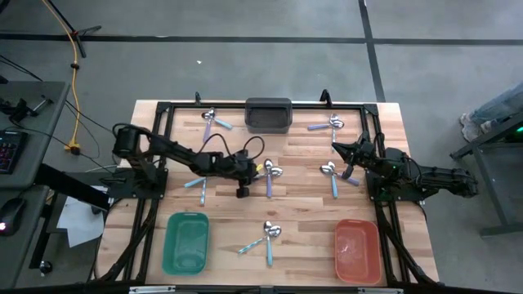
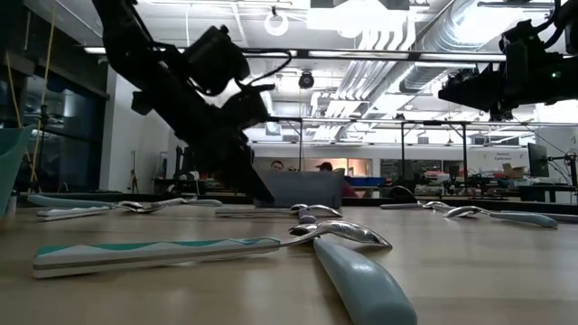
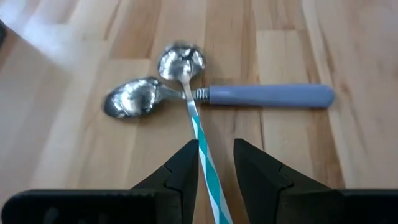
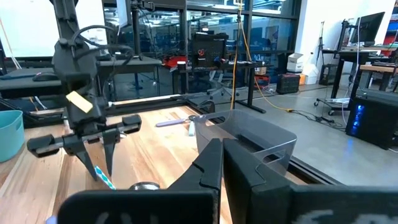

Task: Sort silverware by color (type)
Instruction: Put the white and blue spoon into the blue bin, then put the purple spoon into the orange bin

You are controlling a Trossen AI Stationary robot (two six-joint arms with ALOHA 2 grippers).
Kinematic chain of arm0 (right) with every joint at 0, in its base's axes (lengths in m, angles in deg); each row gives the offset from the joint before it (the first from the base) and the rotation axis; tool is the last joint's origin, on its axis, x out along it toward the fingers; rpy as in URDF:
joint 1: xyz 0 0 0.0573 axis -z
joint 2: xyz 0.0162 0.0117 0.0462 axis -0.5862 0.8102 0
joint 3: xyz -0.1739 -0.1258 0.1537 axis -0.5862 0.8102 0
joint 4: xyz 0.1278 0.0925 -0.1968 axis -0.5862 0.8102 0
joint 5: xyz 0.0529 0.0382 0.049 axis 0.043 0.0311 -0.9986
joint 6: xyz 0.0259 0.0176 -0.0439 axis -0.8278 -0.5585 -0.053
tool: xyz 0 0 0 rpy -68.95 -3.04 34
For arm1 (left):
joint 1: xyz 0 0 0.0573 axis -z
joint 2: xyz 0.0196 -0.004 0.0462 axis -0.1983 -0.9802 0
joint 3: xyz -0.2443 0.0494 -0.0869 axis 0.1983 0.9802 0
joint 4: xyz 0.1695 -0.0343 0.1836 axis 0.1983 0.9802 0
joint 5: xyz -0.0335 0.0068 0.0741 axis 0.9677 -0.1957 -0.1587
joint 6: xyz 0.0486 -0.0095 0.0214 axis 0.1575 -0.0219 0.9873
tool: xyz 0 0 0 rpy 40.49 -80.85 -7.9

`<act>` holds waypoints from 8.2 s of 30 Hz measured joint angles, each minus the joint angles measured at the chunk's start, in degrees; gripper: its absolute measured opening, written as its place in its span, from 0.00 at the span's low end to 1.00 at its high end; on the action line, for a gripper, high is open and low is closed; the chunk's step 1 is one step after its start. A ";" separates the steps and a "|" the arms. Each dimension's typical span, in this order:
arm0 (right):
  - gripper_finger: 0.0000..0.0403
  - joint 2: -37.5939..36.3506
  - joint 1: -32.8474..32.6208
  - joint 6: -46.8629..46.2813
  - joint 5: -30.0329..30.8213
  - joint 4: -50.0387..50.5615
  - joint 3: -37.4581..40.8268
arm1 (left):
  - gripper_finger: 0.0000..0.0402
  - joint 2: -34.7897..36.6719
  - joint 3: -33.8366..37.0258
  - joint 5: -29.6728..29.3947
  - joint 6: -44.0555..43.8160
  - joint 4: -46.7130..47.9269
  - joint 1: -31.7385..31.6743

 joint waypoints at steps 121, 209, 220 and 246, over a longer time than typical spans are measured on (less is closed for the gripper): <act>0.00 0.04 -0.01 0.00 -0.03 0.36 0.02 | 0.03 8.72 -26.82 -20.73 -127.60 86.49 66.23; 0.00 0.05 -0.01 0.00 -0.02 0.36 -0.01 | 0.00 34.08 -2.40 -1.01 -2.12 12.45 5.72; 0.00 0.05 -0.01 0.00 -0.03 0.36 0.01 | 0.00 17.41 -2.40 19.82 1.72 -8.86 -1.43; 0.00 0.05 0.05 -0.32 -0.02 0.31 0.01 | 0.00 7.94 7.98 22.45 -3.49 -40.12 -2.25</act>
